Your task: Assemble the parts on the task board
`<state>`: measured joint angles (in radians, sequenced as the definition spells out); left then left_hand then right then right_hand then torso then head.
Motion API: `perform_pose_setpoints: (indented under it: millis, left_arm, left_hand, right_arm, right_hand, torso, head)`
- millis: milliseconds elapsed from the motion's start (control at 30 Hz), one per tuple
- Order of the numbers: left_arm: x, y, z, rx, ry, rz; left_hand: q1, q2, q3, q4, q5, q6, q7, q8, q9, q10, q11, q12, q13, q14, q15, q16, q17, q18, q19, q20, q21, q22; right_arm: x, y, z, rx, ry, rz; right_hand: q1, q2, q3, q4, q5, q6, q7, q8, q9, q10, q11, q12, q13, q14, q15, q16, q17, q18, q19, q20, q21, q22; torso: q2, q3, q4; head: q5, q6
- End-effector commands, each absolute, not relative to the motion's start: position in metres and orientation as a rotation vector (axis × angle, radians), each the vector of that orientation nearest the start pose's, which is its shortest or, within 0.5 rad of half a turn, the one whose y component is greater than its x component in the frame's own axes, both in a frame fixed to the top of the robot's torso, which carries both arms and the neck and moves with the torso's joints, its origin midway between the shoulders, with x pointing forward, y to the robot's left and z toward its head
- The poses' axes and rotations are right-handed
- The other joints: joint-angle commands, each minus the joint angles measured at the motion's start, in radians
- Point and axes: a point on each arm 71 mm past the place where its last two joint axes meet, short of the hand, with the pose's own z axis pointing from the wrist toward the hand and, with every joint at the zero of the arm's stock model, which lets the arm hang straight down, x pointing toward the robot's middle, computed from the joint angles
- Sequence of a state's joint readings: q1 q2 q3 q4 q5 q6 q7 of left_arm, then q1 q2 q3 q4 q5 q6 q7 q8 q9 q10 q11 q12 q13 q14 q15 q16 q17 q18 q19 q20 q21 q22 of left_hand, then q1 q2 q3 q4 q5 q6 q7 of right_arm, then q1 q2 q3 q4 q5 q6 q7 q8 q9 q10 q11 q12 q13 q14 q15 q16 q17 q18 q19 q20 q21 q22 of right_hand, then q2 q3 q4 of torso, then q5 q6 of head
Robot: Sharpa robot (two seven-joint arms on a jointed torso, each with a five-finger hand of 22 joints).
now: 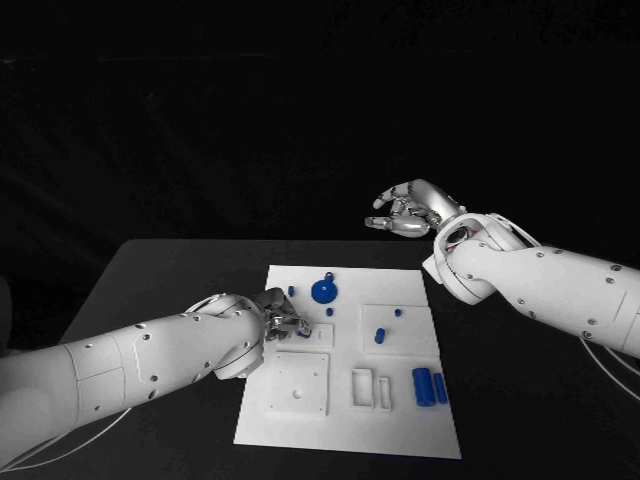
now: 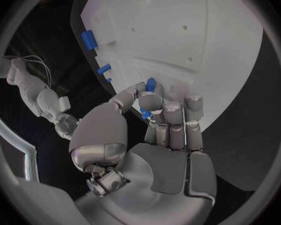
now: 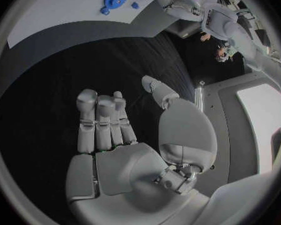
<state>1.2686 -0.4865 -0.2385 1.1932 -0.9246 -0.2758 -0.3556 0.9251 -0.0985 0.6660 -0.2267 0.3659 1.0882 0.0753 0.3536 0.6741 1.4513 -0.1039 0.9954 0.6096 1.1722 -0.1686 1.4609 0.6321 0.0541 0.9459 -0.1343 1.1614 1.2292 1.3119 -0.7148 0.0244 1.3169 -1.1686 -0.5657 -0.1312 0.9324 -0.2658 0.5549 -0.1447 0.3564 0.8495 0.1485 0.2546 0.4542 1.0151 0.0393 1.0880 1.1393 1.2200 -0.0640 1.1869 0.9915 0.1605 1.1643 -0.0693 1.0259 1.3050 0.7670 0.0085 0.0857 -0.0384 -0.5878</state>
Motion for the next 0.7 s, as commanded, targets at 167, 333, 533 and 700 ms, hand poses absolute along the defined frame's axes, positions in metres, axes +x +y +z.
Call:
perform_pose_setpoints:
  millis: [167,333,533,700]
  left_arm:
    - [0.5238,0.1307,-0.2530,-0.331,2.054,-0.547]
    - [0.5236,0.1296,-0.2529,-0.330,2.054,-0.551]
    - [0.5232,0.1287,-0.2530,-0.327,2.058,-0.558]
    - [0.5233,0.1284,-0.2528,-0.327,2.056,-0.560]
  left_hand:
    - [-0.011,0.008,0.000,0.016,-0.043,0.209,-0.105,0.018,0.131,-0.028,-0.032,0.021,0.002,0.061,-0.068,0.016,-0.004,0.017,0.008,-0.138,0.000,0.004]
    - [-0.014,0.013,-0.001,0.022,-0.062,0.212,-0.106,0.026,0.134,-0.028,-0.033,0.032,0.003,0.062,-0.068,0.023,-0.005,0.018,0.008,-0.137,0.000,0.005]
    - [-0.026,0.026,-0.003,0.036,-0.077,0.218,-0.109,0.039,0.138,-0.029,-0.035,0.049,0.004,0.062,-0.069,0.034,-0.005,0.018,0.008,-0.136,-0.002,0.008]
    - [-0.033,0.038,-0.003,0.041,-0.073,0.218,-0.110,0.046,0.140,-0.030,-0.036,0.059,0.005,0.061,-0.068,0.038,-0.006,0.019,0.007,-0.136,-0.002,0.010]
  right_arm:
    - [0.5515,-0.2117,-0.1049,0.266,1.368,0.676]
    - [0.5518,-0.2114,-0.1050,0.266,1.369,0.676]
    - [0.5523,-0.2114,-0.1053,0.266,1.371,0.675]
    - [0.5528,-0.2110,-0.1056,0.266,1.372,0.674]
  right_hand:
    - [0.012,0.001,-0.005,0.005,0.008,0.000,0.006,0.003,0.001,-0.008,0.002,0.007,-0.002,-0.004,-0.004,-0.006,-0.001,0.101,0.001,0.003,-0.006,0.001]
    - [0.012,0.001,-0.005,0.006,0.012,0.000,0.006,0.004,0.001,-0.008,0.002,0.007,-0.003,-0.004,-0.004,-0.006,-0.001,0.101,0.001,0.003,-0.007,0.002]
    - [0.013,0.001,-0.006,0.008,0.022,0.000,0.006,0.004,0.001,-0.009,0.002,0.009,-0.006,-0.004,-0.004,-0.006,-0.001,0.101,0.001,0.003,-0.007,0.003]
    - [0.013,0.002,-0.007,0.009,0.028,0.000,0.006,0.005,0.002,-0.010,0.002,0.010,-0.007,-0.005,-0.004,-0.006,-0.001,0.101,0.001,0.003,-0.008,0.003]
  torso:
    - [0.000,0.0004,-0.0004]
    - [0.000,0.0008,-0.0005]
    - [0.000,0.0005,-0.0003]
    - [0.000,0.0010,-0.0002]
  head:
    - [0.000,-0.001]
    - [0.000,-0.001]
    - [0.000,-0.002]
    - [0.000,-0.001]
